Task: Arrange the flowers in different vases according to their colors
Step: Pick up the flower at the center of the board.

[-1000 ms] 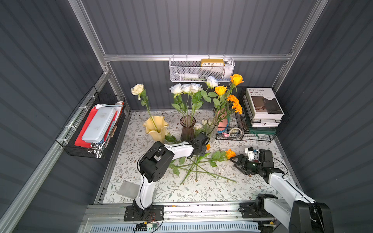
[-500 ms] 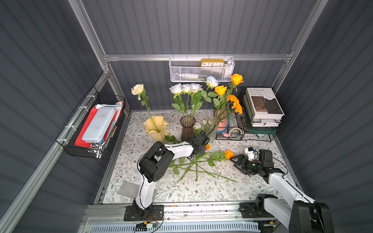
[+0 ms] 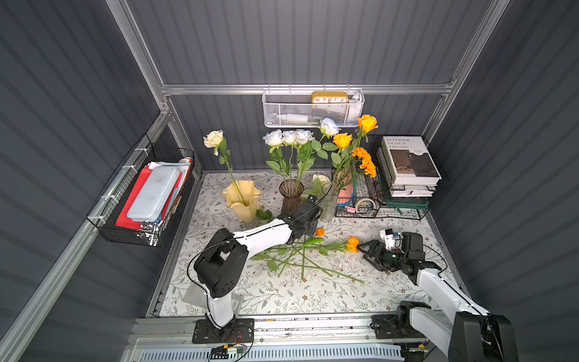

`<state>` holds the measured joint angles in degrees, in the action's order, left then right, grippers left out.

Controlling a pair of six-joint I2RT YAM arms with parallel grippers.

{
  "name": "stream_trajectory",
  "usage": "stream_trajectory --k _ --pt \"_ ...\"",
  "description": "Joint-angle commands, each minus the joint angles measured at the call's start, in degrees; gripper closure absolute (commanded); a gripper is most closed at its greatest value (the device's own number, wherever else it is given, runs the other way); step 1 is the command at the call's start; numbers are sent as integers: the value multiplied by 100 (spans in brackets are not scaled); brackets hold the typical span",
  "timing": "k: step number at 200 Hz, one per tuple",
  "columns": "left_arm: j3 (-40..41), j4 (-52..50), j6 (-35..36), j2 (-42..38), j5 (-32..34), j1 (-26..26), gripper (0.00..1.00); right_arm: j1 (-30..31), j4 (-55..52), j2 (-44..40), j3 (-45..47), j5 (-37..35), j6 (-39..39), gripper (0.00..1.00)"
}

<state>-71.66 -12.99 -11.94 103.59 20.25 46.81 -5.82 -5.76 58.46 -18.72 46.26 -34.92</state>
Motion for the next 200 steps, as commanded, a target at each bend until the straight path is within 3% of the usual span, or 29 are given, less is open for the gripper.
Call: stream_trajectory --k 1,61,111,161,200 --pt "193 -228 72 -288 166 14 98 25 -21 -26 61 -34 38 28" --pt "883 502 66 -1247 607 55 100 25 -16 -17 62 -52 32 28" --pt "1063 1048 451 -1521 296 132 99 22 -29 -10 54 -65 46 28" --pt "682 -229 276 -1708 -102 128 99 30 -44 4 53 -82 46 28" --pt "973 -1188 -124 -2886 -867 240 100 35 -17 37 46 -100 54 28"
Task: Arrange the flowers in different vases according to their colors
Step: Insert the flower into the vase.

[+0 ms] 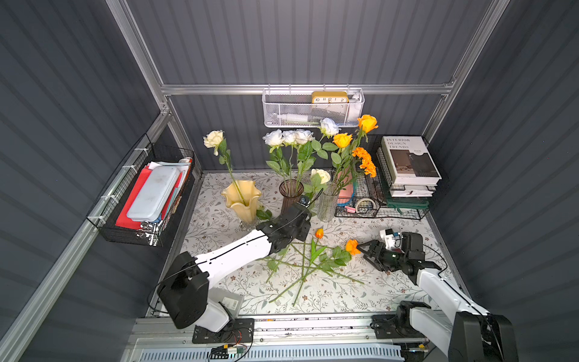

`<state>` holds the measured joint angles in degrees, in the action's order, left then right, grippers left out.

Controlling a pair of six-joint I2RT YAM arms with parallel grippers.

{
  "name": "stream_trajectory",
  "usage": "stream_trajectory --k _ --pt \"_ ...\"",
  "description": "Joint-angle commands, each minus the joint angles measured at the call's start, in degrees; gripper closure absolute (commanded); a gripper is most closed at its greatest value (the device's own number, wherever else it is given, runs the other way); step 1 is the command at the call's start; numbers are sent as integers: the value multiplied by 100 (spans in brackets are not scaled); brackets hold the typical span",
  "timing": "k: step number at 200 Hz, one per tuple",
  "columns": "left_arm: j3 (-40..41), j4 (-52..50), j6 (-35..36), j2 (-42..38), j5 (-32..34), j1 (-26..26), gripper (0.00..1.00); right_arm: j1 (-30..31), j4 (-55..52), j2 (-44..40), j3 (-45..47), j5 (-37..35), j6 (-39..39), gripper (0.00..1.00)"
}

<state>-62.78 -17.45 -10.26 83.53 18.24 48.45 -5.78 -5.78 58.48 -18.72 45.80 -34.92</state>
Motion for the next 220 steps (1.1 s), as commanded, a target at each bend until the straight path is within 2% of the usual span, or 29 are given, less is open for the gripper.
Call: stream_trajectory --k 1,60,78,95,114,124,135,148,159,171,191,220 --pt "97 -755 -305 -925 -696 76 100 28 -17 38 45 -54 54 28" --pt "57 -1672 -884 -2707 -2357 341 100 28 -42 42 26 -37 63 28" --pt "-151 -1888 -940 -2997 -2329 341 100 33 -46 35 27 -45 68 28" --pt "-266 -1240 -767 -3348 -2121 339 100 37 -22 51 22 -37 64 28" --pt "-540 -420 -220 -3438 -1194 341 100 36 -18 91 19 -3 65 28" --pt "-742 -39 -61 -3317 -176 341 100 35 -6 111 18 7 63 28" --pt "-786 891 723 -3152 889 324 100 42 -1 128 18 34 64 28" --pt "-770 2299 1786 -2923 1275 253 100 37 11 145 18 43 58 28" --pt "-832 3348 2513 -2684 1308 87 100 40 22 160 18 50 55 28" --pt "-947 4212 2920 -2425 1113 -338 100 47 30 173 18 45 55 28" --pt "-1330 4531 2762 -1957 419 -1420 100 51 56 212 18 35 50 28" --pt "-1398 5057 2805 -1520 -219 -2337 100 69 57 282 9 18 59 28"
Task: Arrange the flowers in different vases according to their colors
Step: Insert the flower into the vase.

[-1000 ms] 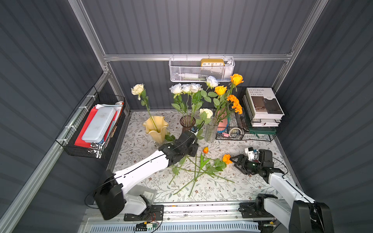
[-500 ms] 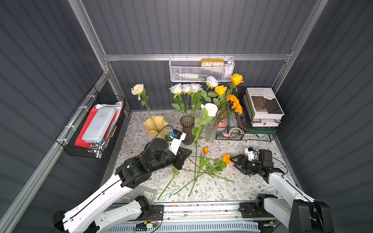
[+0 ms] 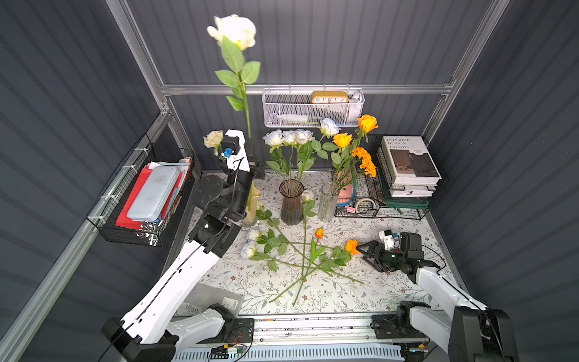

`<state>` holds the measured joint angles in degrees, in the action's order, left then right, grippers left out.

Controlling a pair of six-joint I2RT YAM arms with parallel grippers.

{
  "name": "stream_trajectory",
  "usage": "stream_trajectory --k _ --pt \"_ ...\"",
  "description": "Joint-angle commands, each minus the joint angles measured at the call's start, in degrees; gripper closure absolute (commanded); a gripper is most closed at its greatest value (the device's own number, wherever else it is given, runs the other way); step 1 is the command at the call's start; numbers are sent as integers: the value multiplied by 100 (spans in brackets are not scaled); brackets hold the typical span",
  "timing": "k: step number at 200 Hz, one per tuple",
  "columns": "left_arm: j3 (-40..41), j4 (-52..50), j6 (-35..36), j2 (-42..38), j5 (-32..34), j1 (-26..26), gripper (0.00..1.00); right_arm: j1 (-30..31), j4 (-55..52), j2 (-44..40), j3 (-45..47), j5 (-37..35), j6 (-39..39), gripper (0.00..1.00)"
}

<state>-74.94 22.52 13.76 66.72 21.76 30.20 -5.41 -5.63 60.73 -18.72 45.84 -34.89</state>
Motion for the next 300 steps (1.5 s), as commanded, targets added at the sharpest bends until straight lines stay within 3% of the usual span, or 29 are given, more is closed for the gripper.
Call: stream_trajectory --k 1,26,69,150,160,167,176,196,201,210,228,254,277,300 --pt "-185 1069 392 172 -595 -553 100 36 39 60 9 13 55 28" --pt "-182 1314 -146 473 -1323 -1387 100 49 25 103 -8 -6 70 28" --pt "495 2216 -868 823 -1983 -2067 100 72 -4 202 -35 -43 96 28" --pt "1919 3901 -1627 1446 -2252 -2149 100 131 -14 274 -61 -36 113 28" --pt "2115 4000 -1720 1492 -2196 -2149 81 129 -16 251 -62 -32 115 28" --pt "2174 3933 -1764 1516 -2149 -2149 61 141 -17 231 -53 -33 110 28" --pt "2161 3636 -1811 1488 -2085 -2145 47 147 -25 207 -53 -15 114 28" --pt "1959 2491 -1811 1021 -1939 -2141 35 175 -28 160 -44 -21 112 28" --pt "1918 2274 -1827 844 -1883 -2136 10 177 -39 152 -40 -31 114 28" --pt "1780 1735 -1892 542 -1759 -2133 1 172 -37 142 -53 -32 110 28" --pt "1449 302 -1783 -21 -1556 -2053 1 185 -32 130 -46 -23 117 28" --pt "1304 -1368 -2178 -826 -1390 -1767 1 190 -25 123 -62 -22 123 28" --pt "1405 -2400 -2438 -1281 -1316 -1008 1 189 -25 117 -62 -28 123 28" --pt "1189 -3670 -2899 -913 -1219 -204 2 185 -69 106 -62 -67 125 28"
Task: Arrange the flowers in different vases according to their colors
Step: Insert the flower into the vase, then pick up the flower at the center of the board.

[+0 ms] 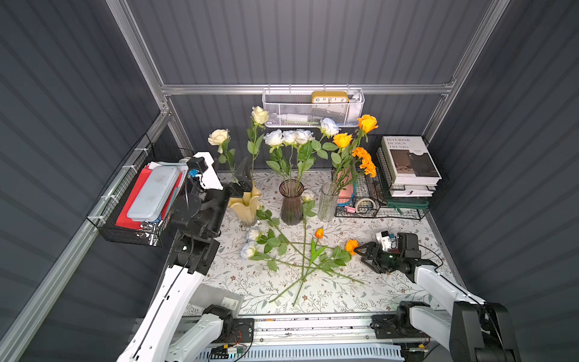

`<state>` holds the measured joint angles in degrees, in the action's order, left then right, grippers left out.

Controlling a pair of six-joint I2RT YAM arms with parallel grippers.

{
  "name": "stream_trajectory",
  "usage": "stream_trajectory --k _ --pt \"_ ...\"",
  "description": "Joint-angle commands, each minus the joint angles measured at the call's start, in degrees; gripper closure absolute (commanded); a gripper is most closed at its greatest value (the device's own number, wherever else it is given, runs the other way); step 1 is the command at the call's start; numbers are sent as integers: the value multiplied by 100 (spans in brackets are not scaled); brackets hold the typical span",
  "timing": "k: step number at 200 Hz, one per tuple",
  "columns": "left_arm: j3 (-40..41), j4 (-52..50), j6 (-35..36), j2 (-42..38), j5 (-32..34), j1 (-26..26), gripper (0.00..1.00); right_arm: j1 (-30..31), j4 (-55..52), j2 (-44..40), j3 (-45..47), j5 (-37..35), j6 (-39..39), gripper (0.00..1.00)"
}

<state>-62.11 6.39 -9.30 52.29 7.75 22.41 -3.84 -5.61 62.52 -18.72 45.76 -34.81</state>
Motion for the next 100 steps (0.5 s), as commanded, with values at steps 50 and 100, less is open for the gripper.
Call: stream_trajectory --k 50,100 --pt "146 -3055 -1537 2004 -236 1513 11 33 -129 -99 -70 -119 141 28" --pt "193 -2670 -1636 2781 -378 1720 20 33 -133 -112 -61 -129 141 28"
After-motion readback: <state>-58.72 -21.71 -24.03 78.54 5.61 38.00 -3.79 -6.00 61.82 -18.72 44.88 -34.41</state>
